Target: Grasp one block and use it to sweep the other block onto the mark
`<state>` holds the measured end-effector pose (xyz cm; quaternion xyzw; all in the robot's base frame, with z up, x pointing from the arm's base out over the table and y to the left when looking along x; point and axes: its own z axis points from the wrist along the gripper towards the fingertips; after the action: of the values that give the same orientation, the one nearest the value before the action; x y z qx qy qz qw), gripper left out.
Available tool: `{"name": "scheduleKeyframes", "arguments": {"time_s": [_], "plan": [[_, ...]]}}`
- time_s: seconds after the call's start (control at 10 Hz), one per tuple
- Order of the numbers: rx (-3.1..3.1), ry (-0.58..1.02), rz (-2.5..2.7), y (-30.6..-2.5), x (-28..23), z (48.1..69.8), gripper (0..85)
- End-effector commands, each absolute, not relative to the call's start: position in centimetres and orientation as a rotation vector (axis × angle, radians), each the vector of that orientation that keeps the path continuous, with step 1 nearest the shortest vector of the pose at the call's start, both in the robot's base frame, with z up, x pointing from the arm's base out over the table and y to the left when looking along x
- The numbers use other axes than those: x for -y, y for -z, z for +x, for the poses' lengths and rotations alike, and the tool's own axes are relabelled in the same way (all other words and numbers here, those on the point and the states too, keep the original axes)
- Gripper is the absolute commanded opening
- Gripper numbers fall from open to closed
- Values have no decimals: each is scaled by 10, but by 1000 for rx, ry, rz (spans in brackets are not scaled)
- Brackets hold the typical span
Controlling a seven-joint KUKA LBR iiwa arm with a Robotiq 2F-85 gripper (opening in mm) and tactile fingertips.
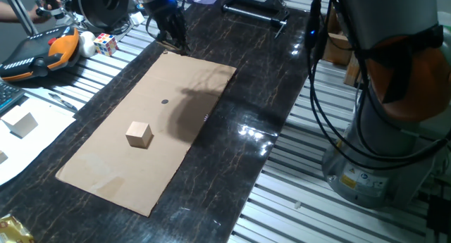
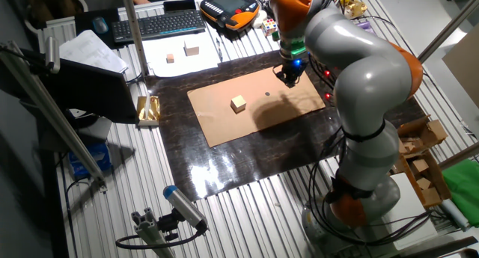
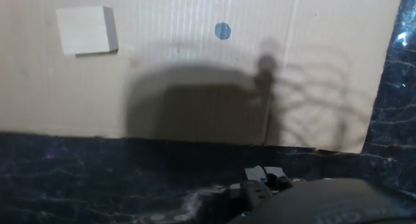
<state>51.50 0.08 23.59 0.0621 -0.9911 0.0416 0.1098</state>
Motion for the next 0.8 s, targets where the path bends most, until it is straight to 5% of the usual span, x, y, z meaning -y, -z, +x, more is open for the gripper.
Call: {"name": "scheduleKeyframes", "arguments": {"time_s": [0.0,0.3,0.7], "plan": [[2981,-100,100,-236,0,515,10],[2962,-235,57,-236,0,515,10],[2970,-134,206,-236,0,515,10]]}}
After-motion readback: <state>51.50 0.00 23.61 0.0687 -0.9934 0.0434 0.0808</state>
